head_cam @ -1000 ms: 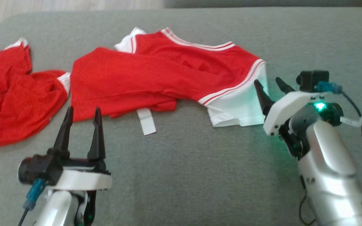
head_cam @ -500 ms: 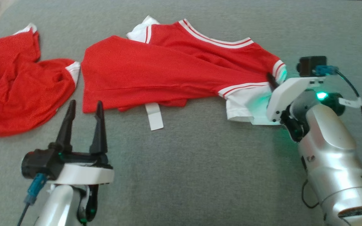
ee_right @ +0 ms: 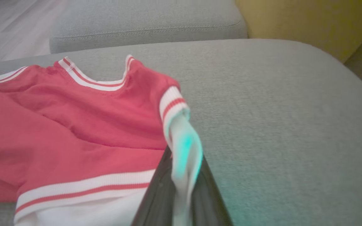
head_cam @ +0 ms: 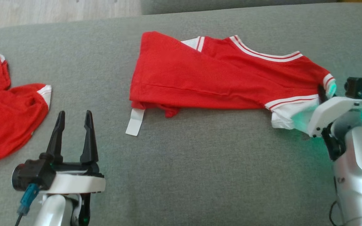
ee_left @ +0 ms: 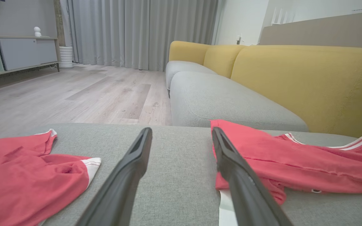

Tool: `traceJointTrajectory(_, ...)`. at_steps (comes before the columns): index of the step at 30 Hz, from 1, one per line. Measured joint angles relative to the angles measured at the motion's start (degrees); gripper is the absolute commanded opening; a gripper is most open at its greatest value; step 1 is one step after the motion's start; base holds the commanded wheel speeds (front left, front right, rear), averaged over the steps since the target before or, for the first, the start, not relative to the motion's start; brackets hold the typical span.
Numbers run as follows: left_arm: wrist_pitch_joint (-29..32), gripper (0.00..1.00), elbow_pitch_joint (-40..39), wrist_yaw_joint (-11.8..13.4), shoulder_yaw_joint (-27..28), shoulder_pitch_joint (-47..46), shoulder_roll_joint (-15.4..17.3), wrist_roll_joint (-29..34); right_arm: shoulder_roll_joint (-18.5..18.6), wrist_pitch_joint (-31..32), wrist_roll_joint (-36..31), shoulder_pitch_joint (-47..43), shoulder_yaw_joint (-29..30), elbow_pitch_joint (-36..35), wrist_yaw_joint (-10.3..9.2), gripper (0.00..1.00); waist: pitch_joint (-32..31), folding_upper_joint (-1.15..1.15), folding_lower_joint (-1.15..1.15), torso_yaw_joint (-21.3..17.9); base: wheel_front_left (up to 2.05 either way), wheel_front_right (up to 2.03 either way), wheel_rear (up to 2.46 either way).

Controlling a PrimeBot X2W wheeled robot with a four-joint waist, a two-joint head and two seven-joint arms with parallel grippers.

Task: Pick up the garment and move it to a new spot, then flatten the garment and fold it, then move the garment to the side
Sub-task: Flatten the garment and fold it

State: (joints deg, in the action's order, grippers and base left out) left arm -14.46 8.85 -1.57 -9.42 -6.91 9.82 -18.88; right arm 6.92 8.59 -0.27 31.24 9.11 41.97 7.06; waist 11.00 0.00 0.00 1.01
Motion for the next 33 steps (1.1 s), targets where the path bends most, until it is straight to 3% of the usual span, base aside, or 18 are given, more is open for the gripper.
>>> traceJointTrajectory(1, 0.0, 1.0, 0.0, 0.0, 0.0, 0.0, -0.1, 0.3, 0.0, 0.0, -0.5, -0.6, 0.3, -1.3, 0.01, 0.19, -0.1, 0.0, 0.0, -0.2, 0.0, 0.0, 0.0)
traceJointTrajectory(2, 0.0, 1.0, 0.0, 0.0, 0.0, 0.0, -0.1, 0.4, 0.0, 0.0, -0.8, -1.0, 0.4, -2.3, 0.01, 0.49, -0.2, 0.0, 0.0, -0.3, 0.0, 0.0, 0.0)
traceJointTrajectory(3, 0.0, 1.0, 0.0, 0.0, 0.0, 0.0, -0.2, 0.4, -0.1, 0.0, -0.9, -1.4, 0.4, -3.2, 0.01, 1.0, -0.3, 0.0, 0.0, -0.4, 0.0, 0.0, 0.0)
traceJointTrajectory(10, 0.0, 1.0, 0.9, -0.3, 0.0, 0.4, -0.7, 0.8, -2.4, -5.9, 1.2, -5.9, 0.6, -12.0, 0.0, 1.0, -2.3, 0.0, 0.0, -0.4, 0.0, 0.0, 0.0)
traceJointTrajectory(18, 0.0, 1.0, 2.1, -0.5, 0.3, 3.4, -1.1, 0.8, -3.5, -12.2, 2.4, -20.3, -7.2, -22.9, 0.01, 1.0, -5.4, 0.0, 0.0, -0.3, 0.0, 0.0, 0.0)
traceJointTrajectory(23, 0.0, 1.0, 2.3, -0.5, 0.7, 4.7, -1.2, 1.1, -4.2, -11.7, 4.5, -28.9, -9.7, -29.4, 0.0, 1.0, -6.5, 0.0, -0.01, -0.9, 0.0, 0.0, 0.0)
traceJointTrajectory(27, 0.4, 1.0, 3.5, -0.7, -0.1, 4.3, -1.4, 1.4, -4.2, -10.0, 5.1, -29.9, -10.0, -33.7, 0.0, 1.0, -6.1, 0.0, 0.0, -1.7, 0.0, 0.0, 0.0)
traceJointTrajectory(33, 6.5, 1.0, 9.2, -2.1, -3.6, -5.5, -2.9, 1.8, -4.2, -8.7, 5.7, -29.8, -10.6, -38.2, 0.0, 1.0, -4.1, 0.0, 0.01, -2.6, 0.0, 0.0, 0.0)
